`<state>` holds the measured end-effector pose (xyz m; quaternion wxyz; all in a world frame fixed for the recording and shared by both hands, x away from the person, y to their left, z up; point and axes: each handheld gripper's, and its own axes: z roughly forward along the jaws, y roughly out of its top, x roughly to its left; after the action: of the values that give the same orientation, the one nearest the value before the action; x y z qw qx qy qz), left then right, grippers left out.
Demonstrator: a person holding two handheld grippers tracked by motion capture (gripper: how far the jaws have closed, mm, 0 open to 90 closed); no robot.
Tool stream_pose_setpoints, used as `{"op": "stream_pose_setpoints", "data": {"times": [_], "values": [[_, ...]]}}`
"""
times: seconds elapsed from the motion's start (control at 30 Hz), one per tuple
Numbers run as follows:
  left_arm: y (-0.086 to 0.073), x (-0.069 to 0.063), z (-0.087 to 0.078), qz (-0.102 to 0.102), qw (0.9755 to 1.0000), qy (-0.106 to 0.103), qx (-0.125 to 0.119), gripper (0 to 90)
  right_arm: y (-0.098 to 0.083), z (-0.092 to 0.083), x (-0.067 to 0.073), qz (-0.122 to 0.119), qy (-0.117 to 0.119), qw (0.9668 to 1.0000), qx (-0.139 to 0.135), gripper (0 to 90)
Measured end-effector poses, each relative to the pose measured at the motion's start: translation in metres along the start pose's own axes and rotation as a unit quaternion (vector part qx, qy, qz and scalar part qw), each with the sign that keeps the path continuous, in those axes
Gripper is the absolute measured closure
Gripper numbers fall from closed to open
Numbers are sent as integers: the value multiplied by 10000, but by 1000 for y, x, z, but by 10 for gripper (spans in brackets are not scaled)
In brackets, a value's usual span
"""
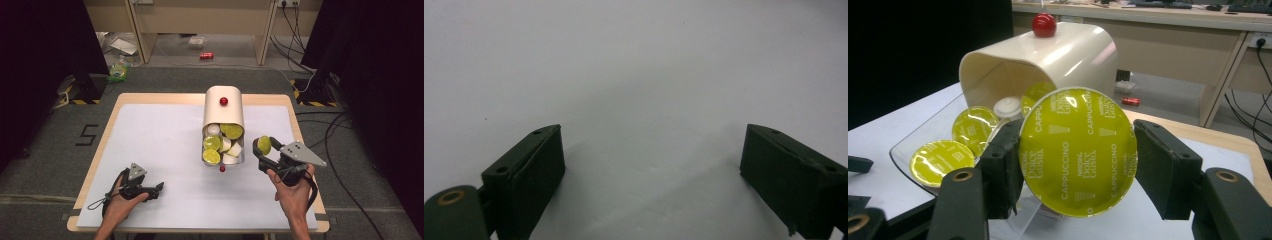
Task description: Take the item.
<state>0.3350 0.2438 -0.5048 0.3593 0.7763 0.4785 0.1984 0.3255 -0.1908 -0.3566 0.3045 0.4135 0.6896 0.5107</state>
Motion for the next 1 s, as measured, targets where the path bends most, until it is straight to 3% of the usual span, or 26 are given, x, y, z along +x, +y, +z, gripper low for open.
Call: {"op": "stream_pose_setpoints", "data": {"times": [1.0], "values": [[0,0,0,1,10000,0,1,99,-46,6,-45,366,-602,9970,323,408]]}}
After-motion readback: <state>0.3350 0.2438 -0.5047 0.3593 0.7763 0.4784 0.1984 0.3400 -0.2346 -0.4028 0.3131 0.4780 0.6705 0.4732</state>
